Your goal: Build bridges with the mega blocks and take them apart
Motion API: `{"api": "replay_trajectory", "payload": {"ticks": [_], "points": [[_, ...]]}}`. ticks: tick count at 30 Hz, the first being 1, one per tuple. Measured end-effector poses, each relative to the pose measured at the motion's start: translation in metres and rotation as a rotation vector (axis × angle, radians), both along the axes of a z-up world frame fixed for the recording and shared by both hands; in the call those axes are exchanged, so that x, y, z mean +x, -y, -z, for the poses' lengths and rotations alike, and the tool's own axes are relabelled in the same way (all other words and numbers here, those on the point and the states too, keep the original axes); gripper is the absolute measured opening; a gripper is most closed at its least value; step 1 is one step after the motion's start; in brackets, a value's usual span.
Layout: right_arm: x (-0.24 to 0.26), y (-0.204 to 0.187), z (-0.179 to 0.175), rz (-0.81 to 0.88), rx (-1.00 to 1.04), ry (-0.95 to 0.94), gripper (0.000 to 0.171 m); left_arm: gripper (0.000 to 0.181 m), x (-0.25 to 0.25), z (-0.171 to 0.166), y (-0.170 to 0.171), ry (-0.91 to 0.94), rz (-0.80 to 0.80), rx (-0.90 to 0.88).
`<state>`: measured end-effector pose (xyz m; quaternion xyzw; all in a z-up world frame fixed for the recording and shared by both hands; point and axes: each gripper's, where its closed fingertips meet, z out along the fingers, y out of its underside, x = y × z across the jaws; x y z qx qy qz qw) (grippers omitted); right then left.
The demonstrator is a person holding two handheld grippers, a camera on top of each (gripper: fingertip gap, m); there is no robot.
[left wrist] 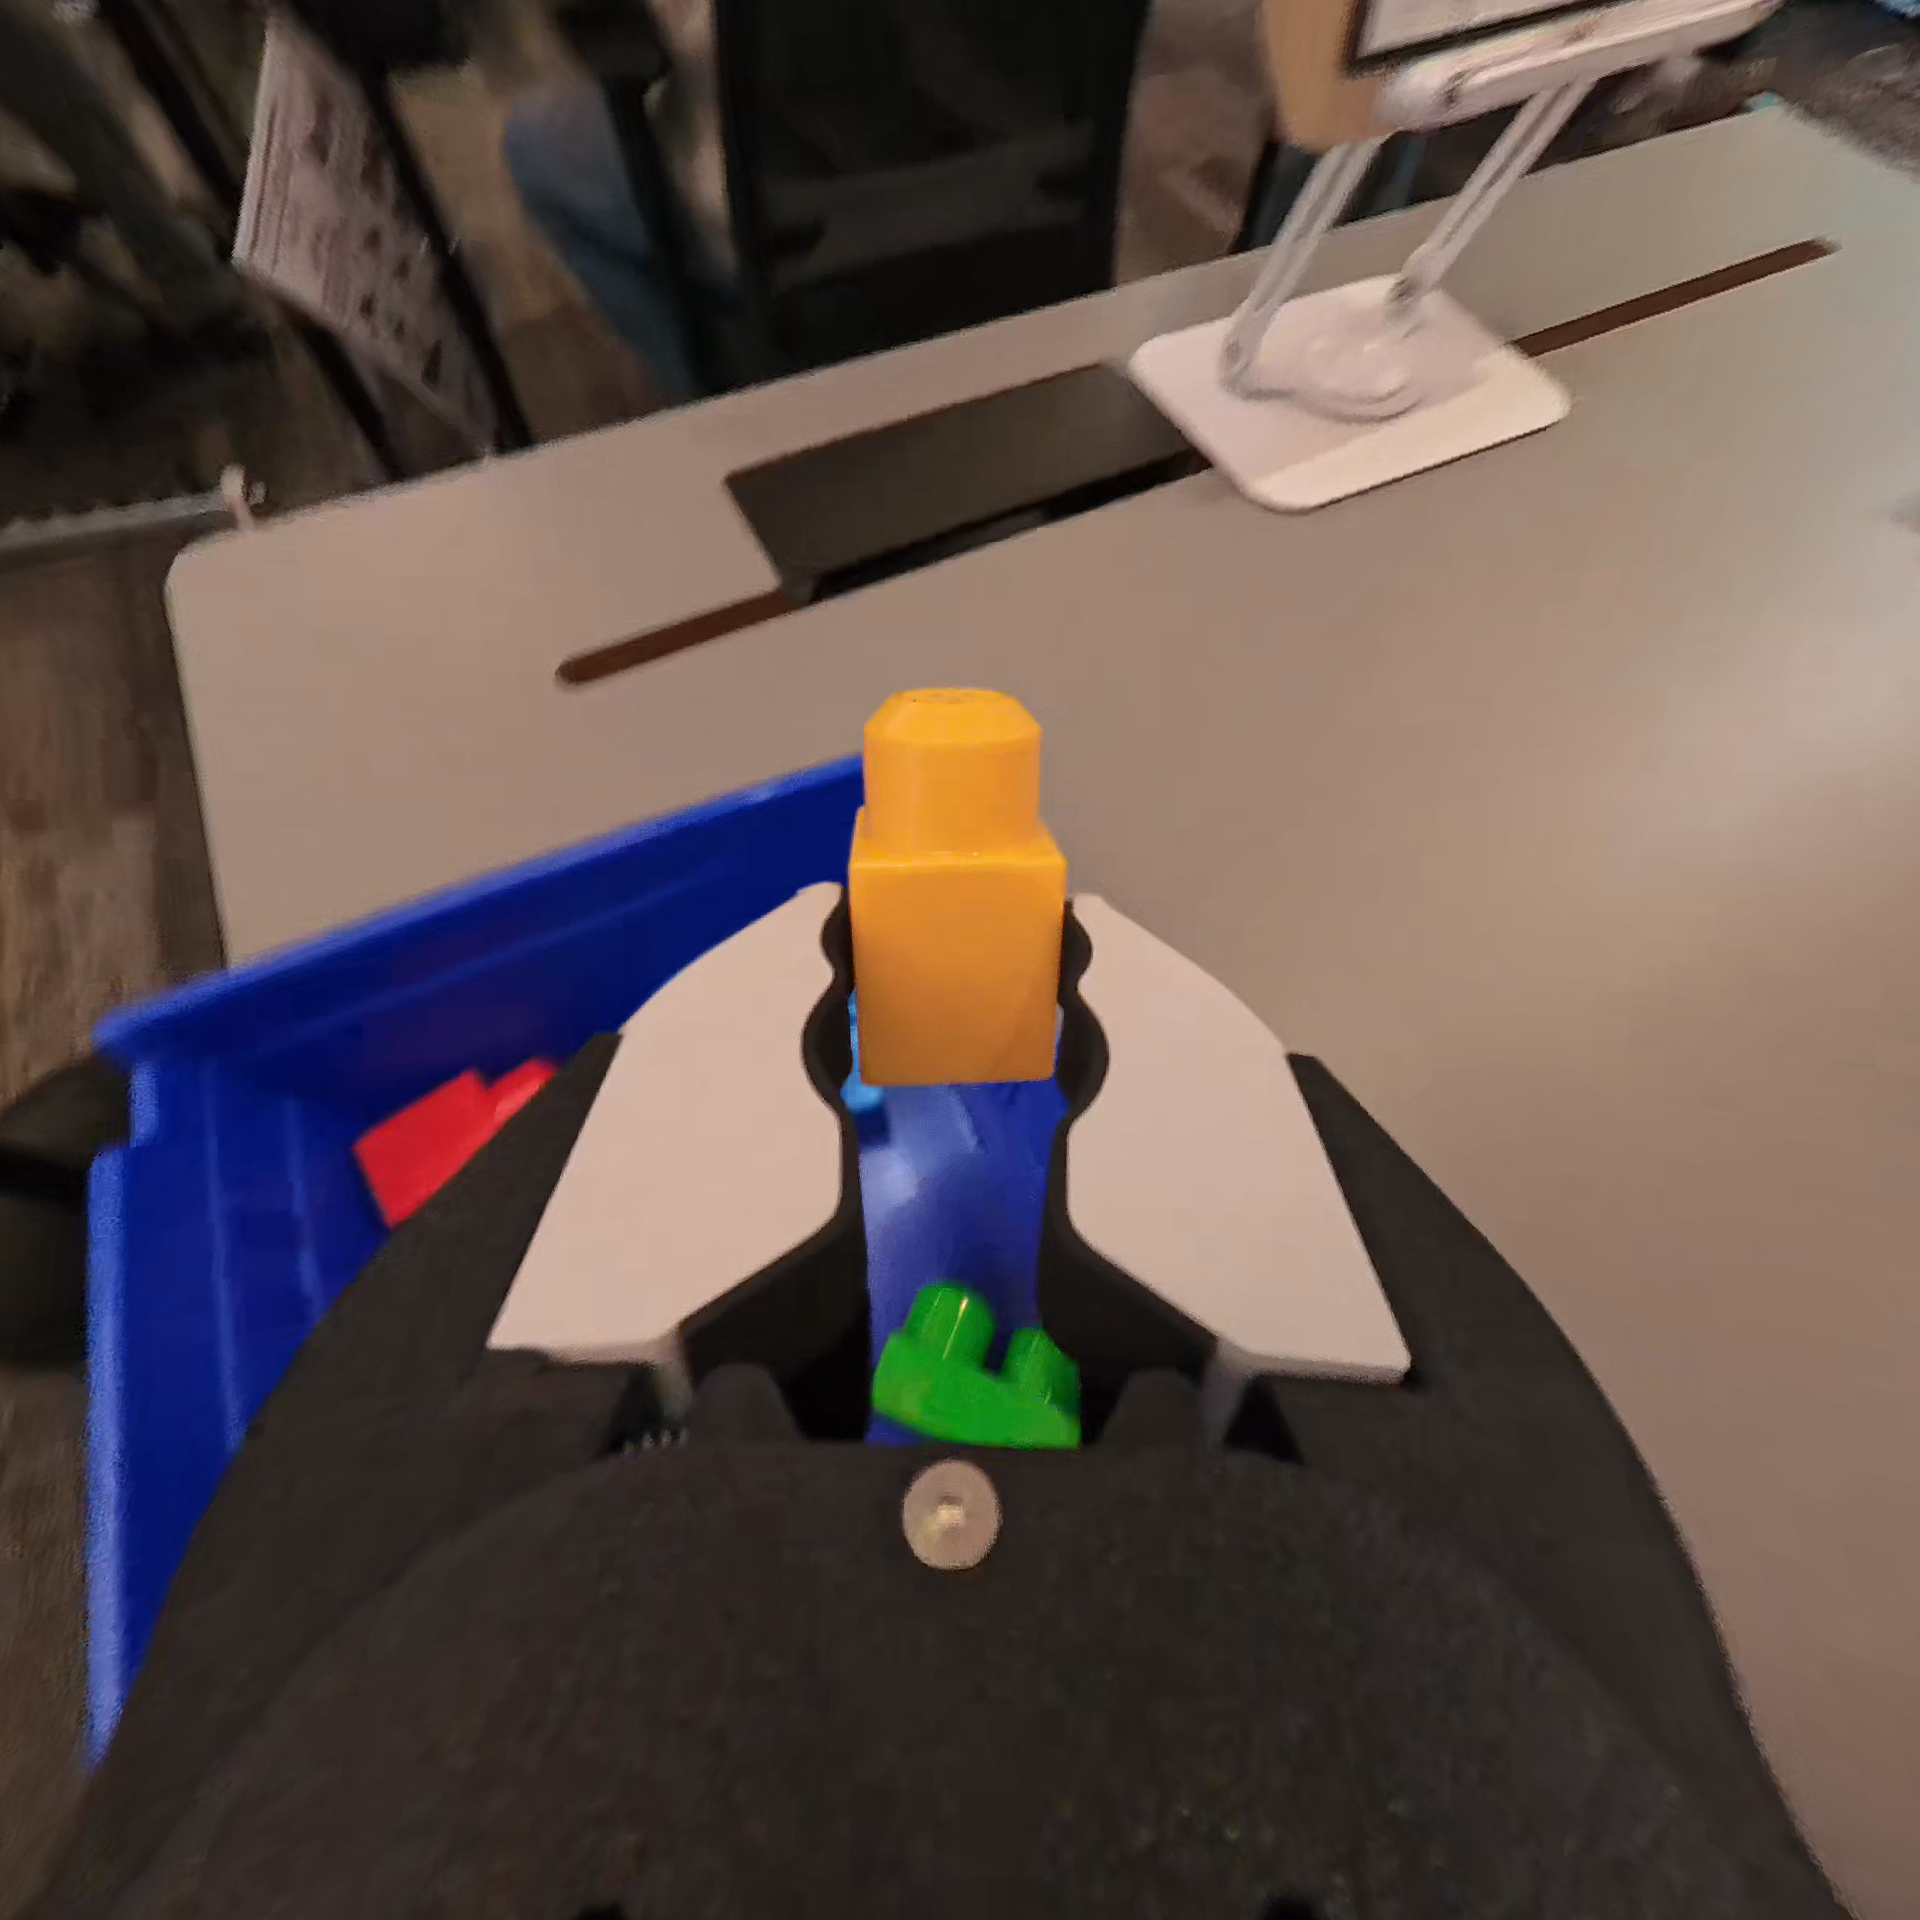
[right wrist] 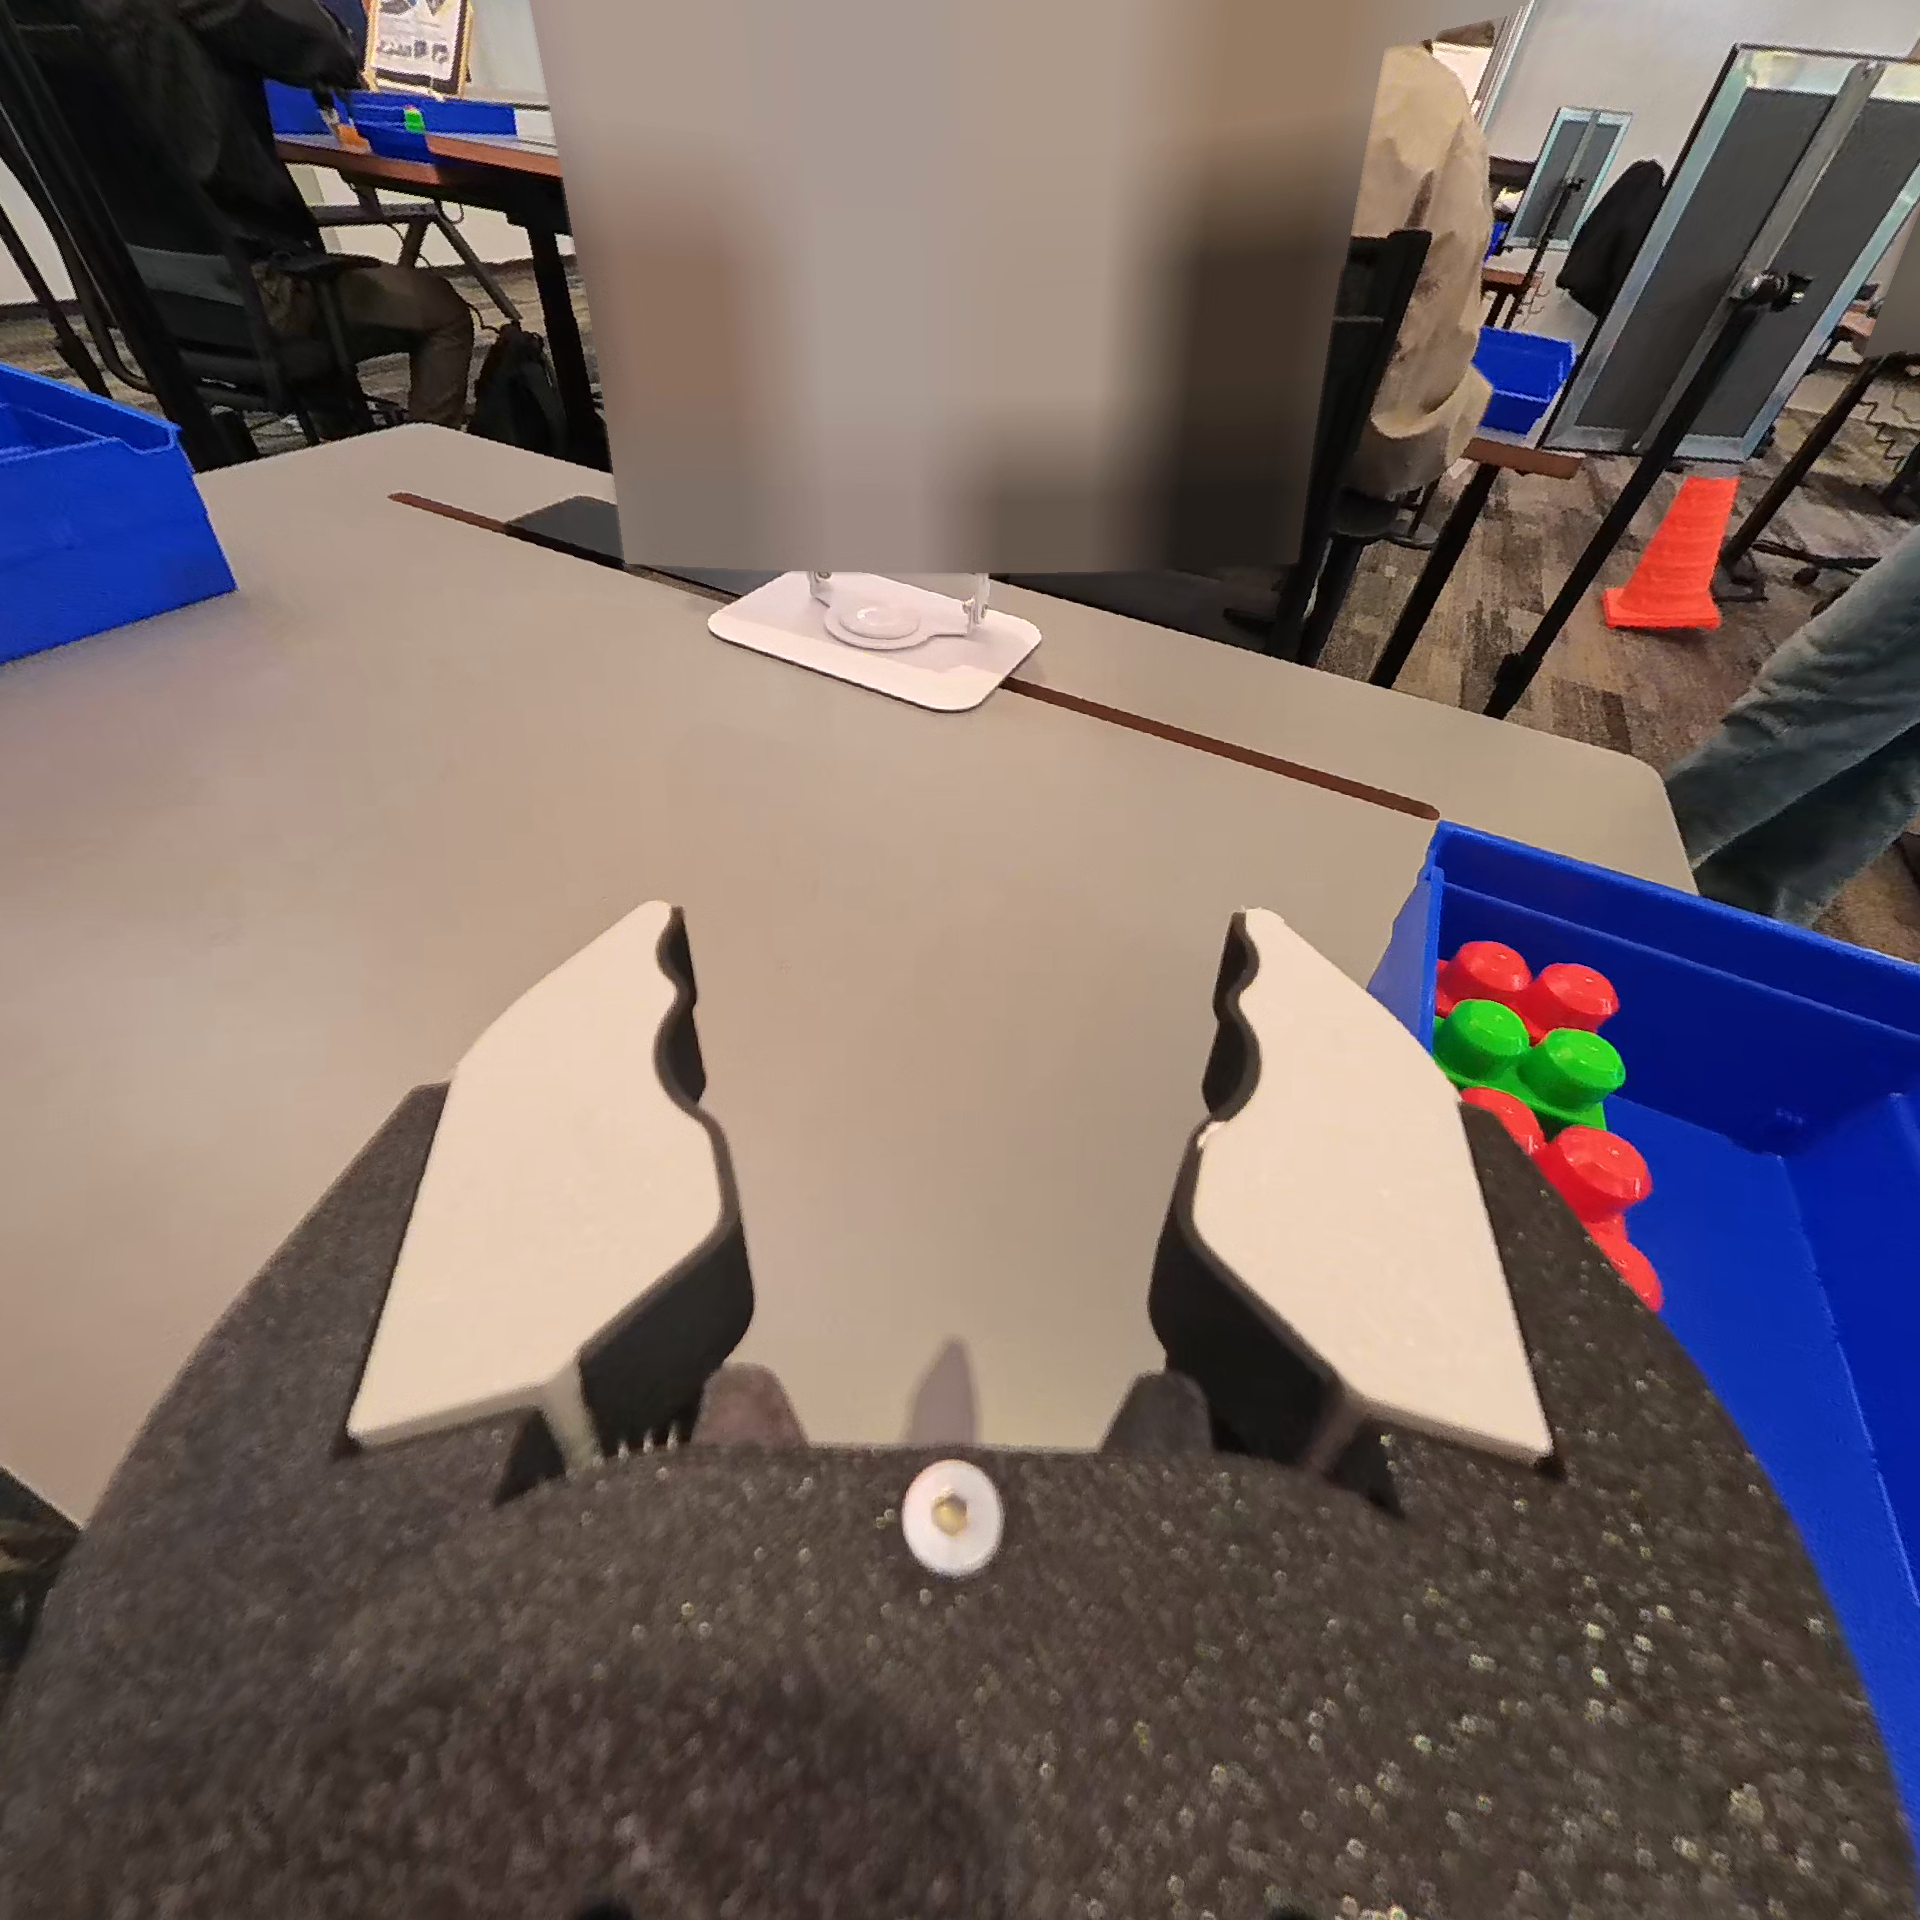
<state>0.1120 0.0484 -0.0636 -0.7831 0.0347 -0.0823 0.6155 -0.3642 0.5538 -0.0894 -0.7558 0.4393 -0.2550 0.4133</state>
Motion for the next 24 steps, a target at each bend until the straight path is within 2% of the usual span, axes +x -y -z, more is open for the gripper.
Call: {"api": "replay_trajectory", "payload": {"ticks": [6,10,14,17,19,24], "points": [[-0.004,0.000,-0.002,-0.006,-0.013,0.012,0.095,0.036,0.085,-0.034,0.049,0.099,0.283,0.093],[-0.005,0.003,-0.004,0.001,-0.016,0.017,0.095,0.036,0.150,-0.029,0.099,0.084,0.505,0.057],[-0.008,0.005,-0.002,0.001,-0.025,0.018,0.095,0.036,0.214,-0.003,0.153,0.060,0.704,-0.011],[-0.010,0.006,-0.001,-0.001,-0.030,0.012,0.095,0.036,0.250,0.038,0.188,-0.036,0.822,-0.062],[-0.012,0.007,0.001,-0.004,-0.039,0.012,0.095,0.036,0.266,0.067,0.204,-0.113,0.880,-0.077],[-0.011,0.011,0.002,0.004,-0.047,0.016,0.095,0.036,0.294,0.106,0.226,-0.174,0.946,-0.106]]}}
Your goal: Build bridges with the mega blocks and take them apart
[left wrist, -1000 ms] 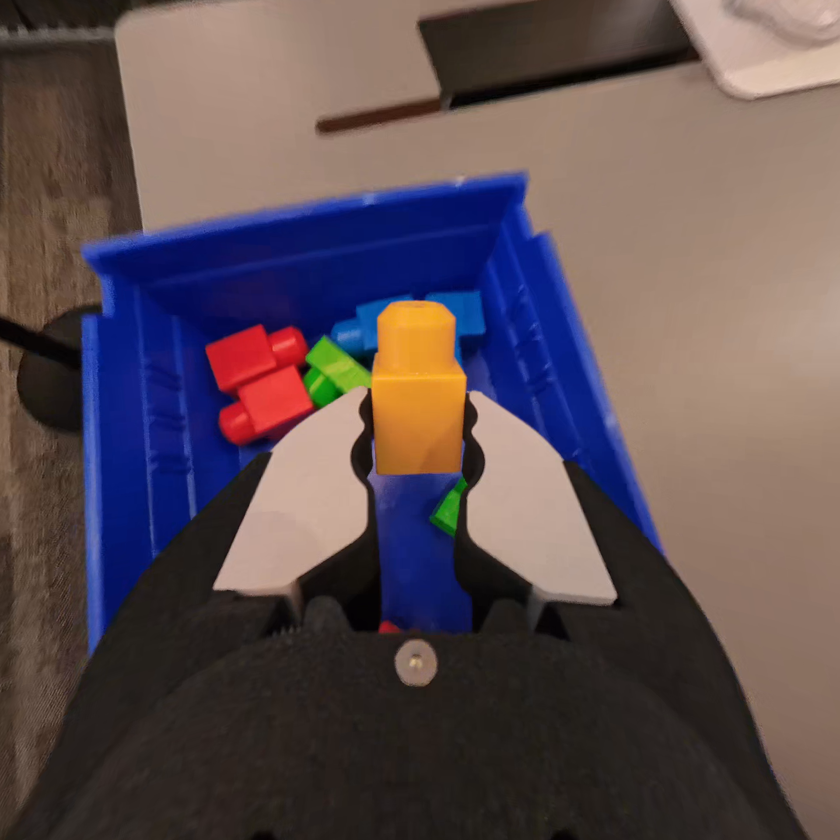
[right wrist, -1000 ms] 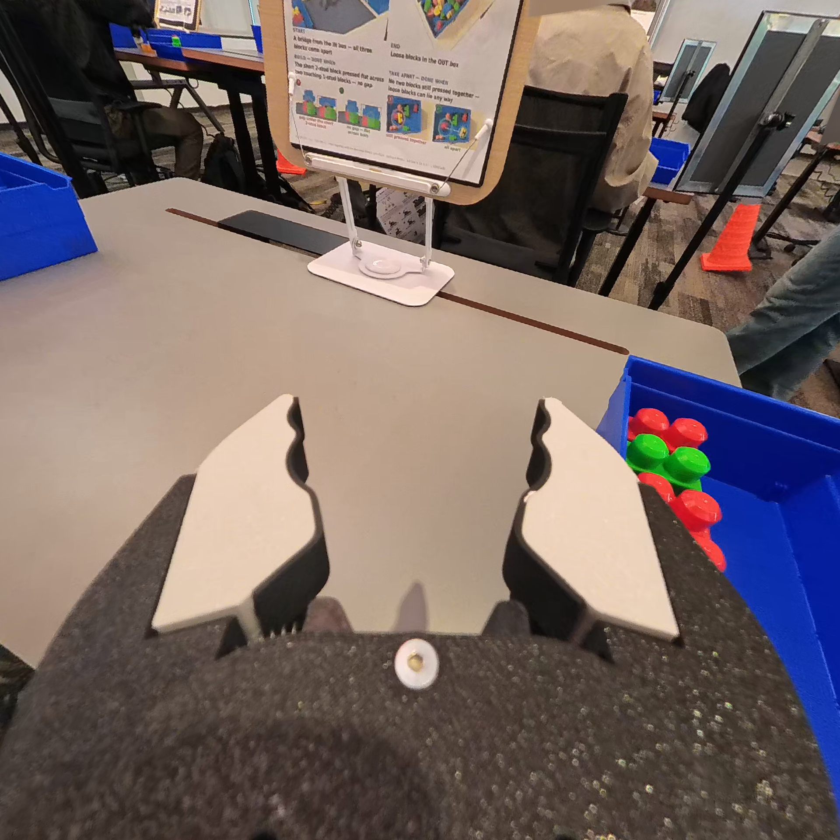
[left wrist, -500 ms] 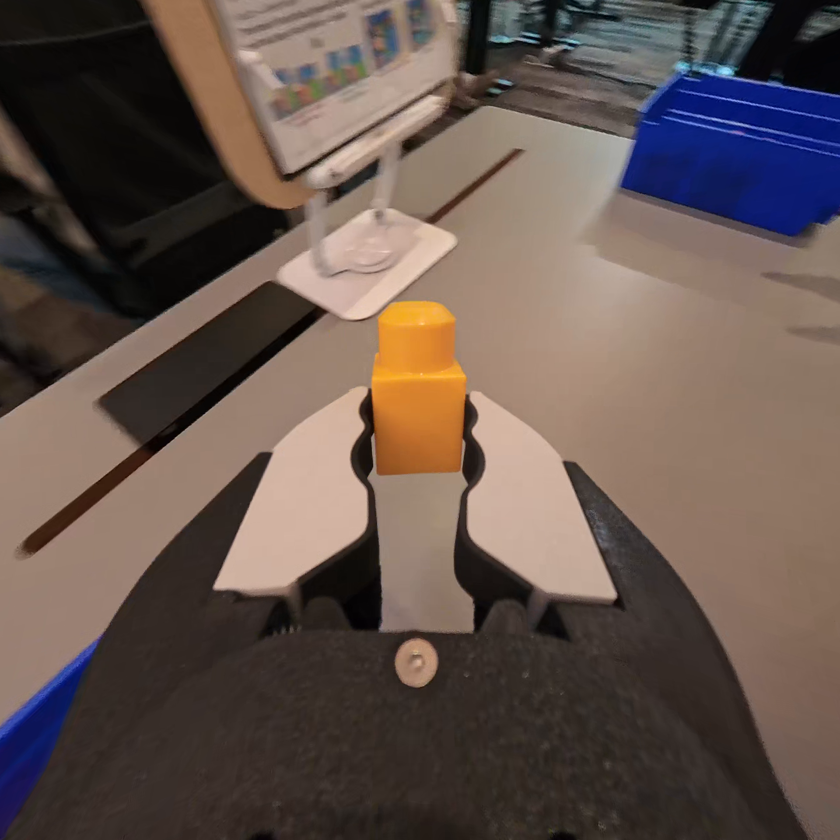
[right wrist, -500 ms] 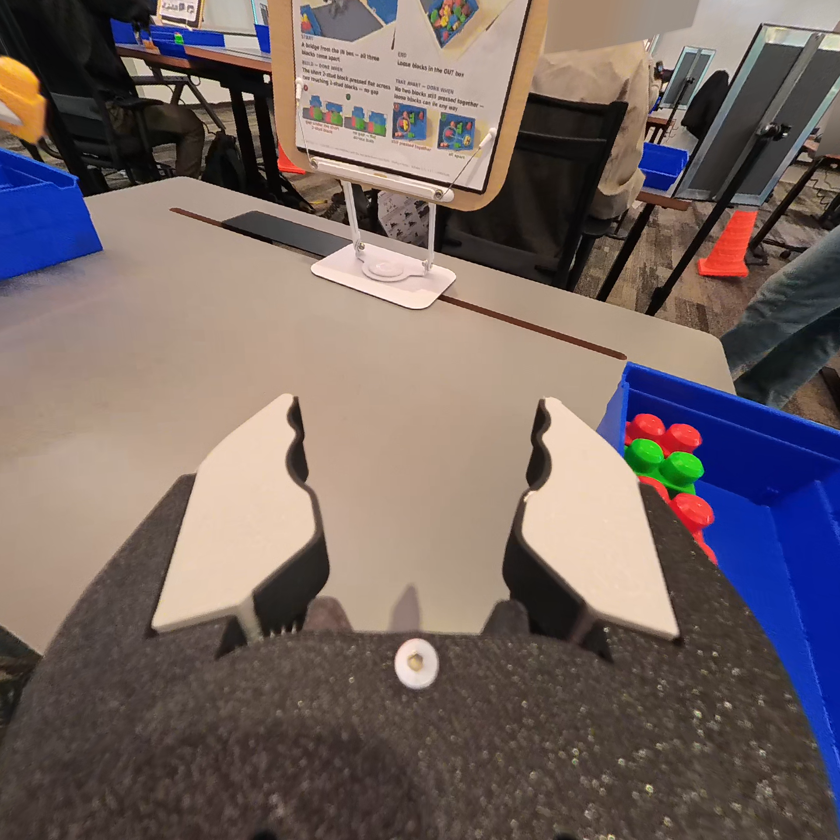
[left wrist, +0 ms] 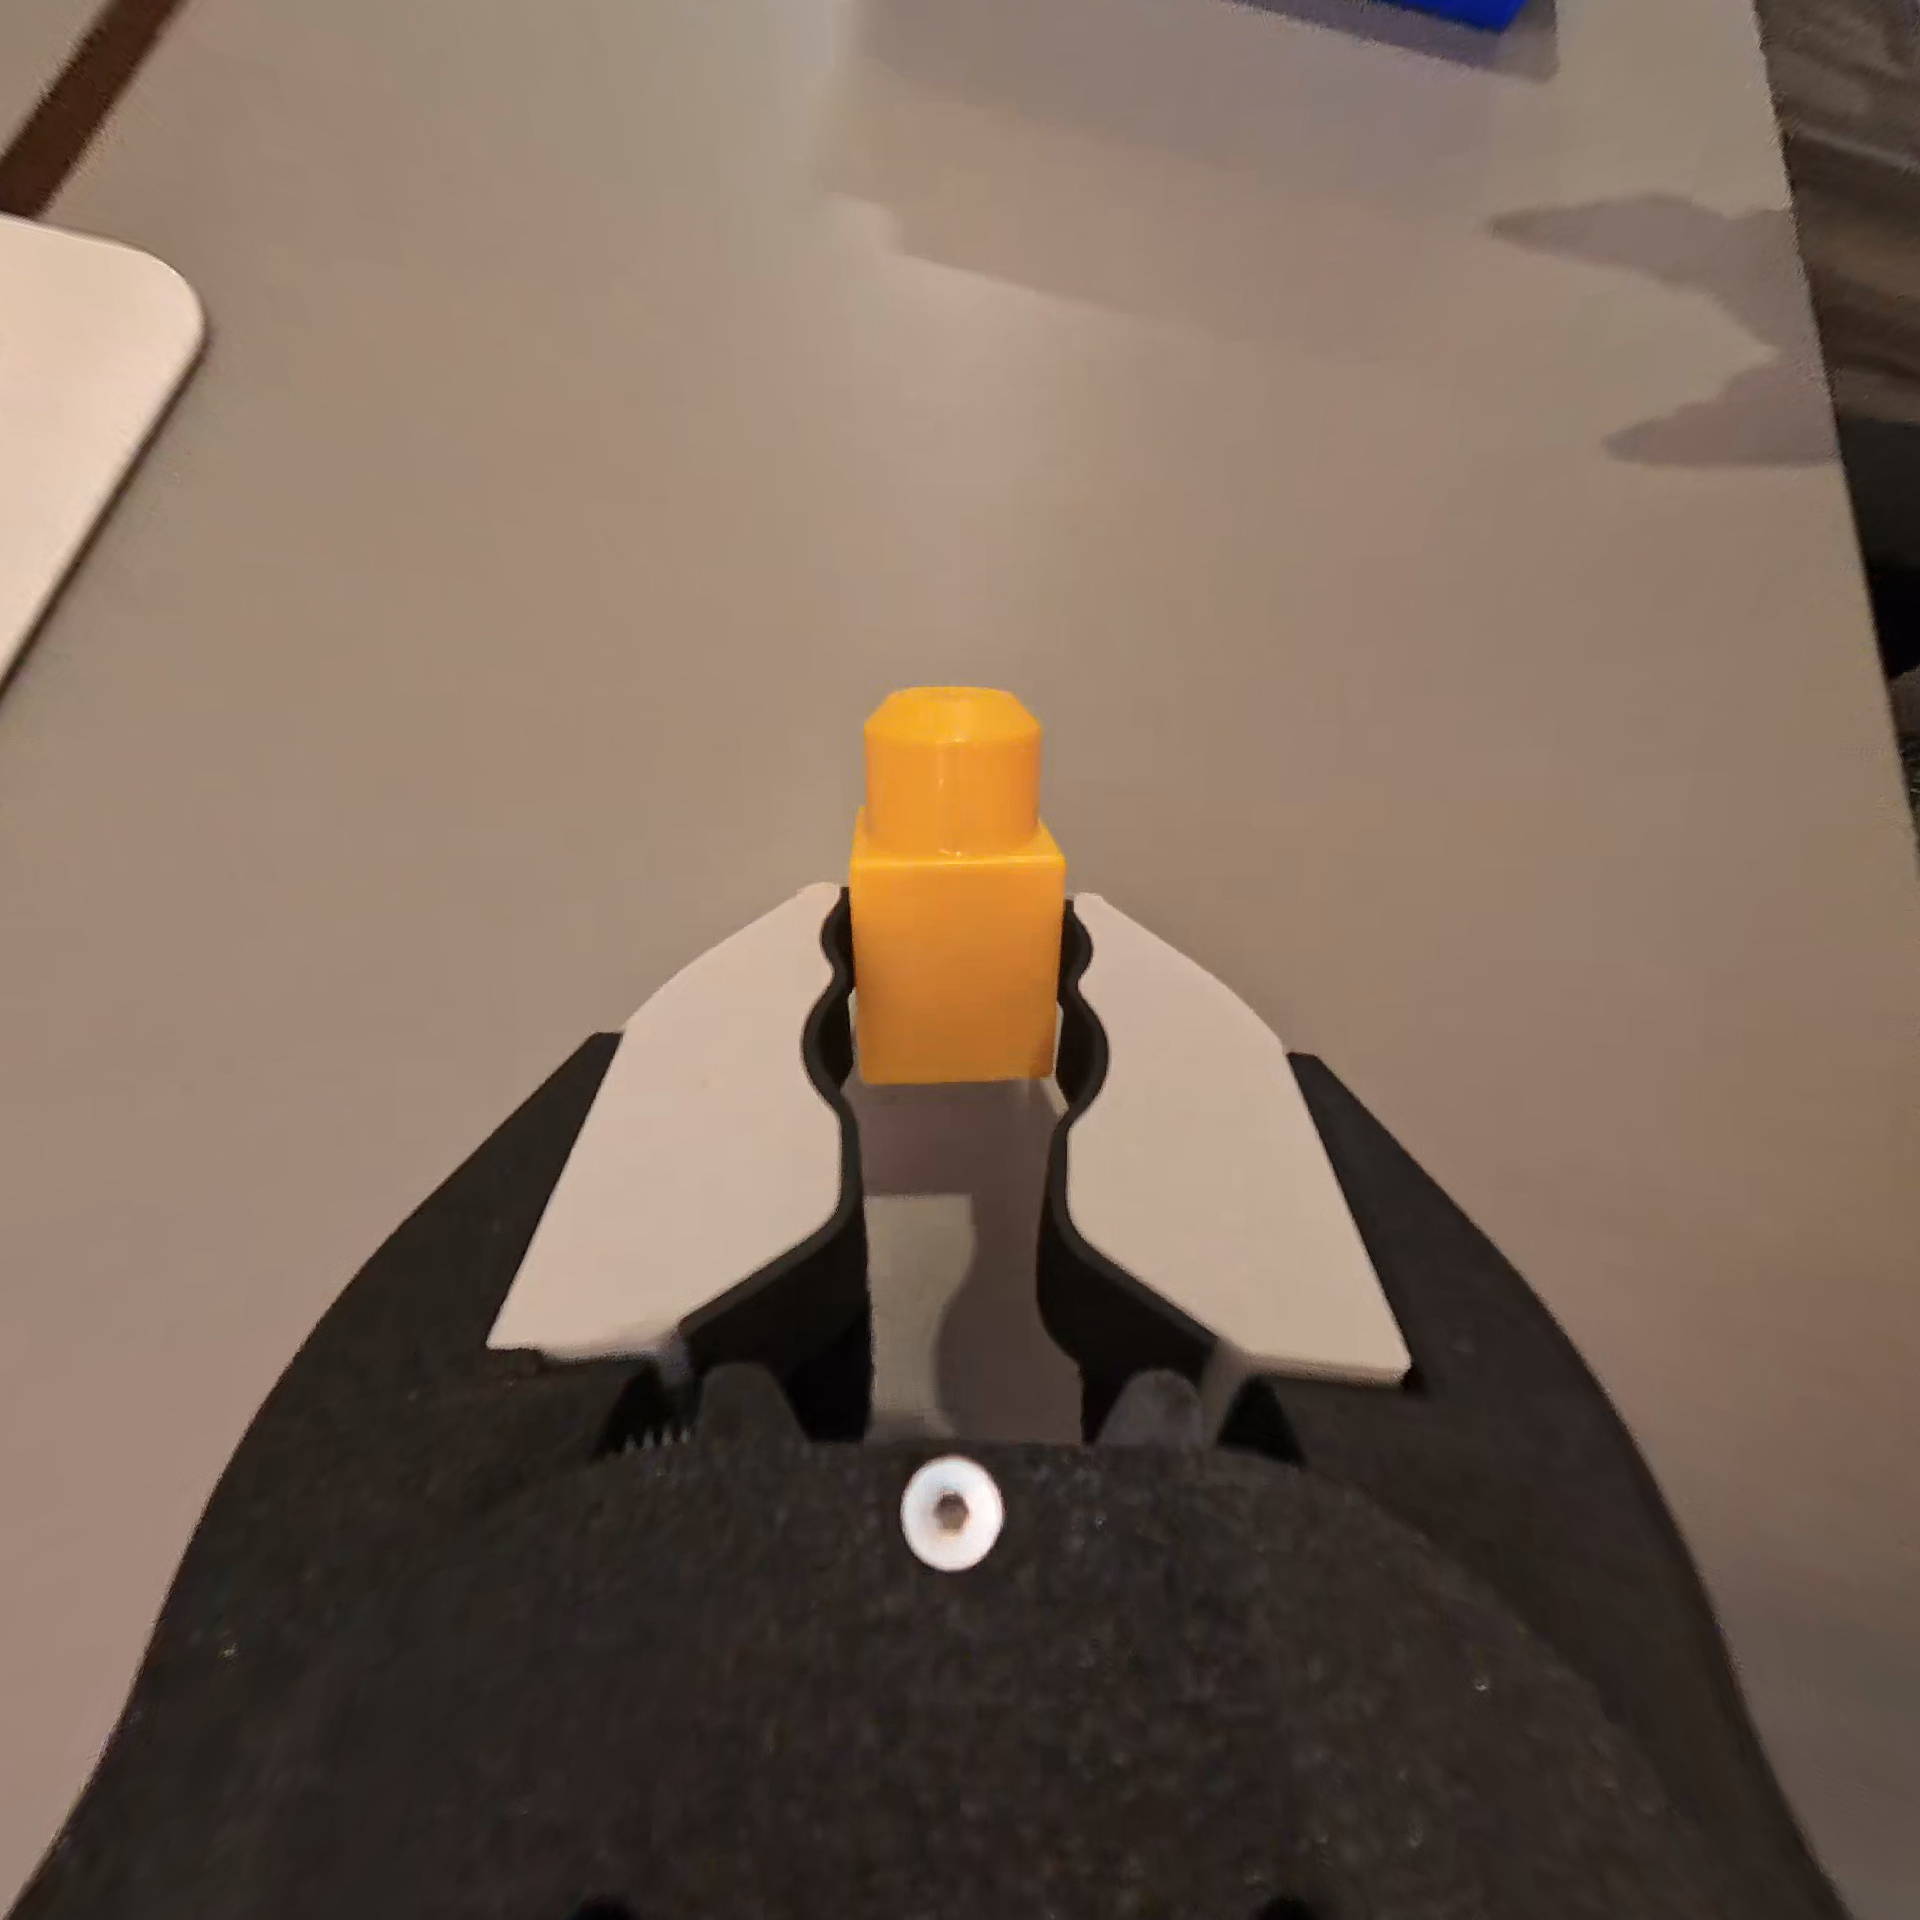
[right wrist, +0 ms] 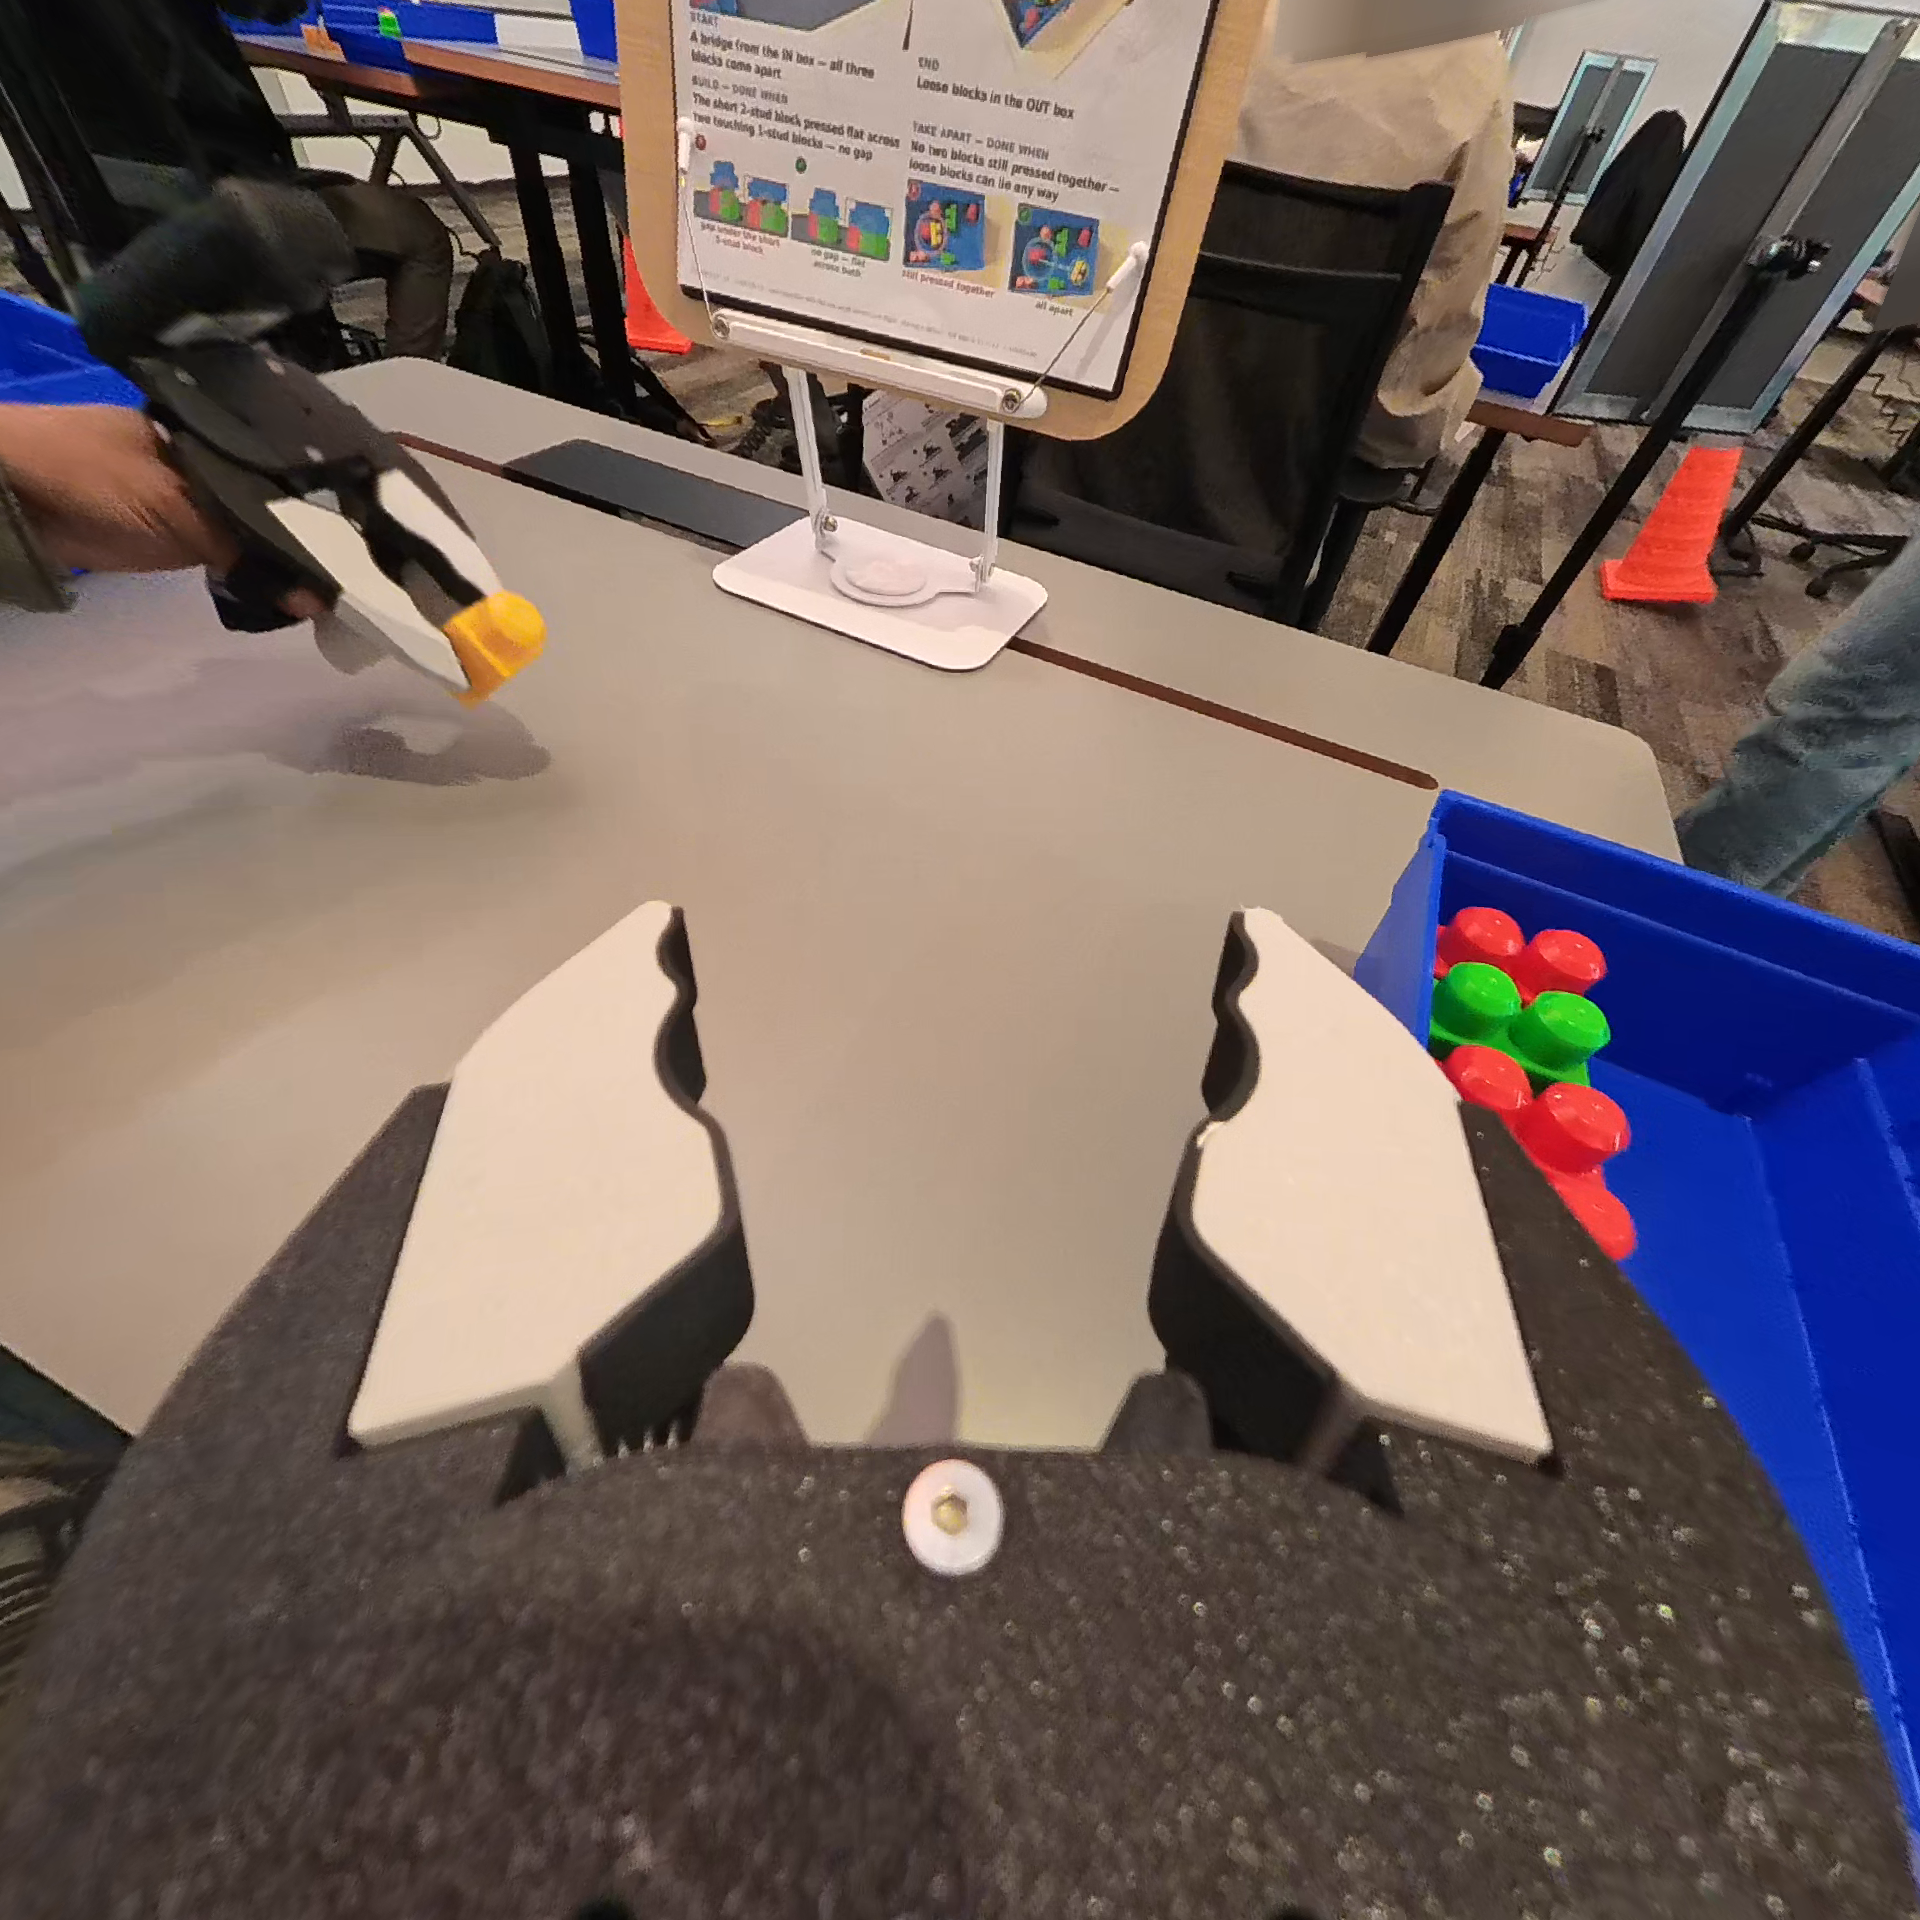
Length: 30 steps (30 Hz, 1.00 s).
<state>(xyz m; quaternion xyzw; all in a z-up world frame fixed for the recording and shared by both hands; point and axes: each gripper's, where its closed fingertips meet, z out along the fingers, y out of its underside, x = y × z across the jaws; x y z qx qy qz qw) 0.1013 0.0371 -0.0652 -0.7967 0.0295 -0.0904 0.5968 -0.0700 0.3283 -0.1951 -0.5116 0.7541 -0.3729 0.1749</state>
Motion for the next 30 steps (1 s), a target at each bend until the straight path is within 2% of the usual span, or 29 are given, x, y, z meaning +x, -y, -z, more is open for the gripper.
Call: {"api": "replay_trajectory", "payload": {"ticks": [5,9,11,16,18,24,30], "points": [[0.001,0.000,0.003,0.001,-0.012,0.001,0.095,0.036,0.006,0.030,0.003,-0.080,0.020,0.025],[0.001,-0.002,0.004,-0.001,-0.018,0.002,0.095,0.036,0.002,0.040,-0.002,-0.107,0.014,0.034],[0.001,-0.003,0.004,-0.002,-0.020,0.003,0.095,0.036,0.003,0.030,-0.001,-0.047,0.012,0.000],[-0.001,-0.008,0.004,-0.013,-0.026,0.003,0.095,0.036,0.008,-0.028,0.000,0.250,-0.043,-0.174],[-0.004,-0.012,0.005,-0.023,-0.033,0.004,0.095,0.036,0.003,-0.034,-0.005,0.281,-0.067,-0.198],[-0.012,-0.018,0.007,-0.044,-0.046,0.009,0.095,0.036,-0.020,0.009,-0.019,0.093,-0.101,-0.138],[-0.015,-0.018,0.003,-0.042,-0.051,0.024,0.095,0.036,-0.043,0.045,-0.035,-0.160,-0.075,0.079]]}}
